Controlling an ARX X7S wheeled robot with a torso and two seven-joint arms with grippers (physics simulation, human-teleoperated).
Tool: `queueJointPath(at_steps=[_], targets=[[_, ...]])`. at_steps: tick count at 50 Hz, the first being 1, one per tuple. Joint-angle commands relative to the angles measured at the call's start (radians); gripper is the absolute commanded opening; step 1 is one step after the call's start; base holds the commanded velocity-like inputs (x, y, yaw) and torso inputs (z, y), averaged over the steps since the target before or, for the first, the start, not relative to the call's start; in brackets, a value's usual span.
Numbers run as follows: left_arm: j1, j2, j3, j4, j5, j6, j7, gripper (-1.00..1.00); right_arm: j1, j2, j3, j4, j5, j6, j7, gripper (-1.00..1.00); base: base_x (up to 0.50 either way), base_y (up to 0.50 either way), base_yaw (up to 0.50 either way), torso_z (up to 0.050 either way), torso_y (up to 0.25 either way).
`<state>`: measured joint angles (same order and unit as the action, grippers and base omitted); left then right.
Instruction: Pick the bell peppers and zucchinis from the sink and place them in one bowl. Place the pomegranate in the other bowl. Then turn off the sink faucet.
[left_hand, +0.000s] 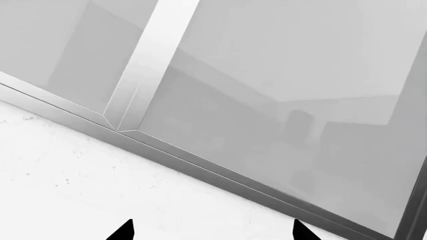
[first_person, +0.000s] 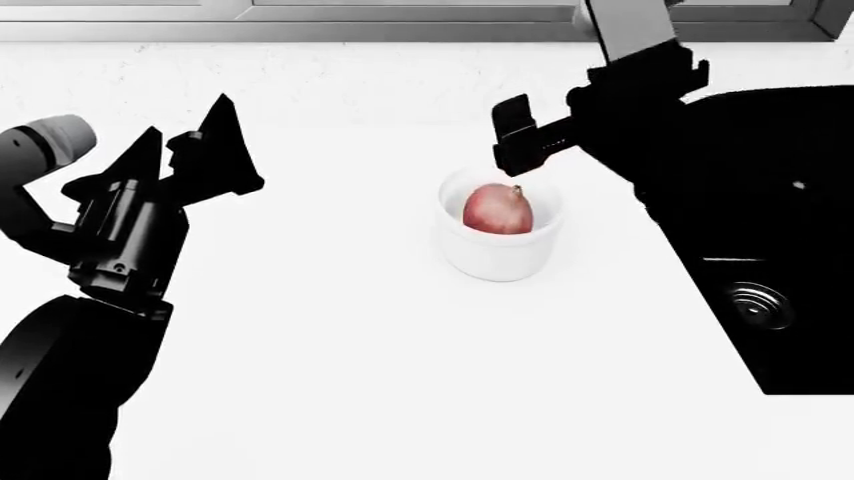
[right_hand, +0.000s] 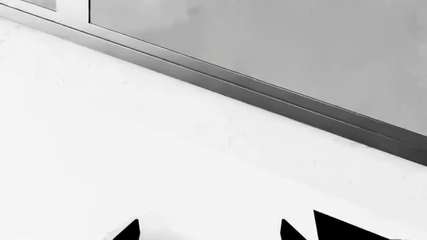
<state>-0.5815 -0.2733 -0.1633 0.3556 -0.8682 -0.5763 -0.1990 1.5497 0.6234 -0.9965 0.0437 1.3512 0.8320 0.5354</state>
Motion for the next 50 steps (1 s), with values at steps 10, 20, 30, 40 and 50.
queueJointPath(at_steps=[10, 20, 30, 40, 50], targets=[[0.009, -0.006, 0.010, 0.042, -0.020, -0.013, -0.026, 1.00, -0.483, 0.239, 0.127, -0.540, -0.213, -0.509, 0.251, 1.00, -0.50, 0.00, 0.00, 0.000, 0.000], [0.022, -0.010, 0.028, 0.067, -0.005, -0.016, -0.046, 1.00, -0.625, 0.258, 0.110, -0.548, -0.363, -0.641, 0.259, 1.00, -0.50, 0.00, 0.00, 0.000, 0.000], [0.029, -0.018, 0.067, 0.075, 0.067, 0.012, -0.049, 1.00, -0.647, 0.220, 0.100, -0.479, -0.400, -0.676, 0.227, 1.00, -0.45, 0.00, 0.00, 0.000, 0.000], [0.029, -0.015, 0.070, 0.066, 0.060, 0.016, -0.048, 1.00, -0.677, 0.213, 0.113, -0.451, -0.416, -0.723, 0.223, 1.00, 0.00, -0.19, 0.00, 0.000, 0.000], [0.034, -0.018, 0.067, 0.073, 0.032, 0.011, -0.044, 1.00, -0.688, 0.206, 0.115, -0.441, -0.425, -0.749, 0.200, 1.00, 0.00, -0.50, 0.00, 0.000, 0.000]])
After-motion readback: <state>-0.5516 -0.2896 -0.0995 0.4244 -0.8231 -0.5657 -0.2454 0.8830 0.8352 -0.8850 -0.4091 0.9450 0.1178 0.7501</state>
